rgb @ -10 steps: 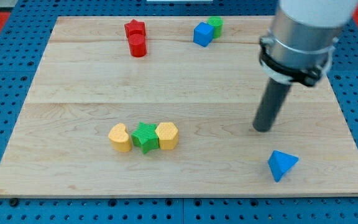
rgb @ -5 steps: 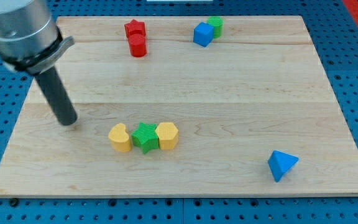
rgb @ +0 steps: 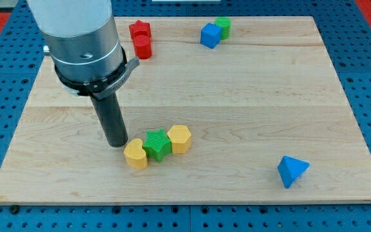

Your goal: Move the yellow blocks and green star towards the right

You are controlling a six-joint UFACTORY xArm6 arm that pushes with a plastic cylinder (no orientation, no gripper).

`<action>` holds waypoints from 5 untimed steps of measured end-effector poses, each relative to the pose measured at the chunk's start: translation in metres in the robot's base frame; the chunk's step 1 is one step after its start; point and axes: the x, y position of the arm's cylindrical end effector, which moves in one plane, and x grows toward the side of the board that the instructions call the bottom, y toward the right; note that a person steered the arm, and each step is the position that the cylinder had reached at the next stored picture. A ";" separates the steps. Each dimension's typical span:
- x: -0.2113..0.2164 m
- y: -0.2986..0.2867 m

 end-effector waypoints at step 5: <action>0.039 0.019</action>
